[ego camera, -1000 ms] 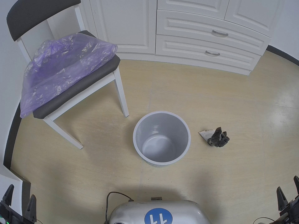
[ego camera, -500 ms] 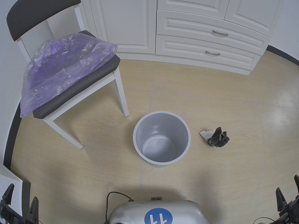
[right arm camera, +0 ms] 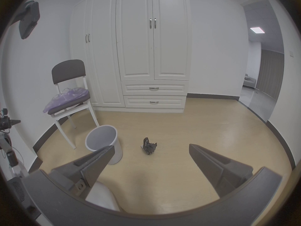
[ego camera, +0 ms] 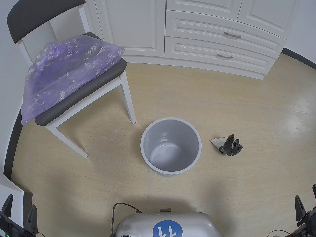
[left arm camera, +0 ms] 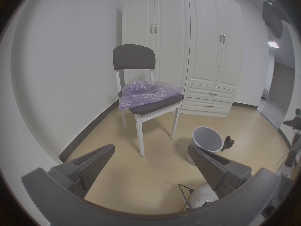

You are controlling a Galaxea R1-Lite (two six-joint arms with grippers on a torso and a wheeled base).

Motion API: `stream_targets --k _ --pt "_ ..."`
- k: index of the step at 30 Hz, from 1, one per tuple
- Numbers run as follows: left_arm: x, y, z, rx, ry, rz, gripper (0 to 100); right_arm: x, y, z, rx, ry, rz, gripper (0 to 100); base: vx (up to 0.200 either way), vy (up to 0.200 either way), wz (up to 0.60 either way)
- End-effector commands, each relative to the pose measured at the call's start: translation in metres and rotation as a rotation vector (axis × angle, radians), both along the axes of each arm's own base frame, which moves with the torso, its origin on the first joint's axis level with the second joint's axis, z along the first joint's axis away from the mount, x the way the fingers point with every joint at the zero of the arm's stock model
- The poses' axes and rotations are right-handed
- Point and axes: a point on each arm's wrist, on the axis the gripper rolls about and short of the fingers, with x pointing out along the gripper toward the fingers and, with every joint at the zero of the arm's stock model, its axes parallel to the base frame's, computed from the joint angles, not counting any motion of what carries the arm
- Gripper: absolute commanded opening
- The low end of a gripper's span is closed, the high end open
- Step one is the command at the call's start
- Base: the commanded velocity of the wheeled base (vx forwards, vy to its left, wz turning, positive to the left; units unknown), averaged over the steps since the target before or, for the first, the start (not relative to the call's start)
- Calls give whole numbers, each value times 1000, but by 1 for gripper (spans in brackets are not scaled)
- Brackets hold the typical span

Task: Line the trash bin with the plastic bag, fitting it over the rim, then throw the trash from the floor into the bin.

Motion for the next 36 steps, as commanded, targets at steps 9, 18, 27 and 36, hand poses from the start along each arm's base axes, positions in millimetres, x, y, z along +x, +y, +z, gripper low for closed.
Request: stream_targets --k 9,18,27,36 --pt "-6 -1 22 -48 -174 -48 100 -19 2 60 -98 -255 80 100 0 0 0" --pt "-8 0 59 -27 -197 -116 100 -3 1 70 -49 -139 55 100 0 0 0" --pt "28 -2 86 117 -4 -134 100 25 1 113 -111 24 58 100 0 0 0" --pt "72 -4 96 258 201 -102 100 58 2 134 -190 137 97 100 0 0 0"
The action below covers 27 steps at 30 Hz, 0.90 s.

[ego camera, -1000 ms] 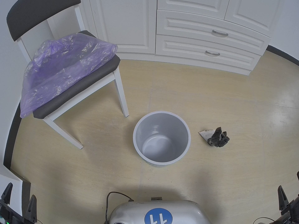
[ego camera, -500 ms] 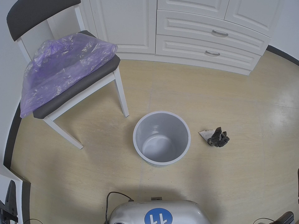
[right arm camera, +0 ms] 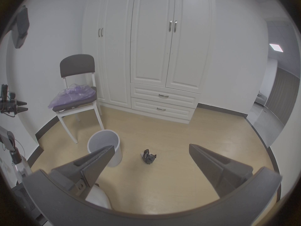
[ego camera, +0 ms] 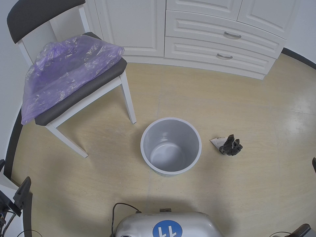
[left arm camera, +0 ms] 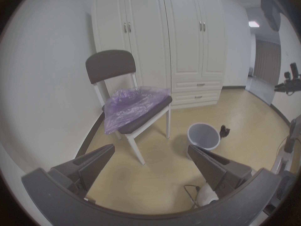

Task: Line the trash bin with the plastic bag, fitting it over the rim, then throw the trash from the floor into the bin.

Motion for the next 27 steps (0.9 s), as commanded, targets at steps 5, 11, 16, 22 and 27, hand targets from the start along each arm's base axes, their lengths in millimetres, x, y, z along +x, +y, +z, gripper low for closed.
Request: stream_targets --k 5,11,16,22,27 --pt "54 -1 22 105 181 90 100 60 2 21 -1 75 21 100 0 0 0" --pt "65 -1 32 130 184 120 100 86 4 30 41 25 26 100 0 0 0" --pt "81 8 39 184 213 242 100 108 6 40 65 -20 35 100 0 0 0" --pt "105 24 38 169 208 353 100 111 14 41 88 -27 98 100 0 0 0" --pt "110 36 36 143 188 331 100 118 20 44 133 -52 78 100 0 0 0"
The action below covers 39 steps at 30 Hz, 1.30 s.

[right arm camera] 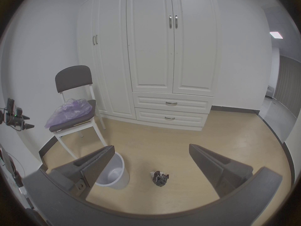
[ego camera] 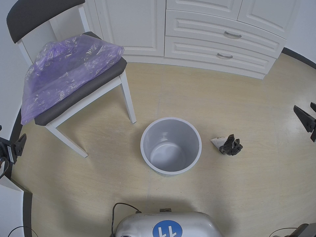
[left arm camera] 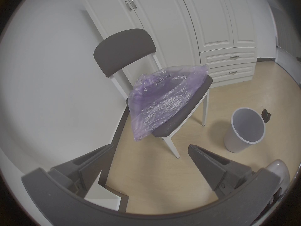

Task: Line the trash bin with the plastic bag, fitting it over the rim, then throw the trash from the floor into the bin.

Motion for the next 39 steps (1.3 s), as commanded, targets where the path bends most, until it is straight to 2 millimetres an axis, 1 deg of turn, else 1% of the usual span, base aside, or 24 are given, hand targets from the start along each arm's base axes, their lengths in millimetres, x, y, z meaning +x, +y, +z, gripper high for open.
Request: stream_targets --k 1,6,7,8,9,10,11,12,15,17,18,20,24,29,31,36,39 --pt "10 14 -8 -34 40 -8 100 13 10 -2 29 17 -4 100 0 0 0" --pt "5 31 -3 -68 6 -47 100 36 31 -6 86 31 -53 100 0 0 0" --pt "4 36 -3 -76 -2 -60 100 42 38 -8 106 34 -65 100 0 0 0" --pt "4 36 -3 -76 -2 -60 100 42 38 -8 106 34 -65 100 0 0 0" --pt "6 44 -3 -93 -3 -77 100 51 47 -9 133 27 -83 100 0 0 0" --pt "6 44 -3 -93 -3 -77 100 51 47 -9 133 27 -83 100 0 0 0" --pt "8 53 -3 -103 -14 -87 100 61 53 -9 157 6 -102 100 0 0 0" --pt "8 53 -3 -103 -14 -87 100 61 53 -9 157 6 -102 100 0 0 0" --pt "20 73 -10 -121 -12 -82 100 72 58 -8 188 -50 -111 100 0 0 0" --pt "23 76 -11 -124 -10 -82 100 73 58 -7 192 -60 -114 100 0 0 0" --pt "30 83 -16 -132 0 -80 100 72 60 -5 200 -76 -114 100 0 0 0" --pt "38 89 -24 -139 15 -78 100 70 64 -3 209 -83 -113 100 0 0 0" --pt "47 97 -29 -136 11 -74 100 69 70 -1 221 -86 -120 100 0 0 0" --pt "54 103 -33 -130 1 -74 100 69 77 -4 219 -74 -119 100 0 0 0" --pt "58 104 -37 -141 13 -79 100 71 79 -6 213 -63 -114 100 0 0 0" --pt "64 108 -41 -146 20 -79 100 71 80 -7 211 -60 -114 100 0 0 0" --pt "71 114 -45 -144 20 -65 100 71 80 -7 211 -60 -114 100 0 0 0"
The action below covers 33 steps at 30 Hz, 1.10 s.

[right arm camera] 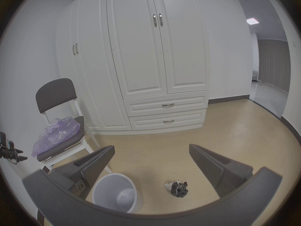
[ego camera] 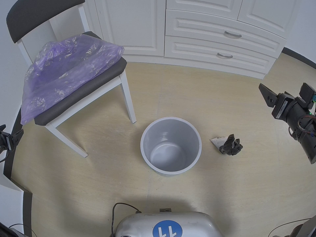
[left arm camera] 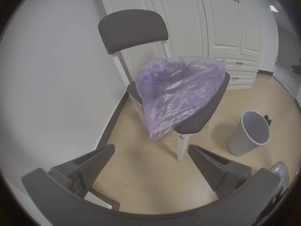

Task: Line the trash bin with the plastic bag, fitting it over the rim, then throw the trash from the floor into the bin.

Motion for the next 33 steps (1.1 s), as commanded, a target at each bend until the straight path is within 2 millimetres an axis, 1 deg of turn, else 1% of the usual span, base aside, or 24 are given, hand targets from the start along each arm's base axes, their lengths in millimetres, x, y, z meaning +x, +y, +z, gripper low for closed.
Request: stream_targets --k 1,6,8,9,14,21,25,33 --pt "12 11 -12 -12 25 30 100 0 1 -1 0 3 2 100 0 0 0" --pt "28 20 -22 10 10 78 100 2 1 -2 1 7 2 100 0 0 0" --pt "28 20 -22 10 10 78 100 2 1 -2 1 7 2 100 0 0 0" --pt "34 24 -27 18 2 90 100 2 1 -2 1 7 2 100 0 0 0" --pt "42 30 -32 19 -23 101 100 1 1 -1 1 5 2 100 0 0 0" --pt "52 25 -22 -66 -85 84 100 2 1 -2 0 6 4 100 0 0 0" --pt "55 26 -20 -70 -92 81 100 2 1 -2 0 6 4 100 0 0 0" --pt "71 19 -13 -176 -144 97 100 1 1 1 10 -15 2 100 0 0 0"
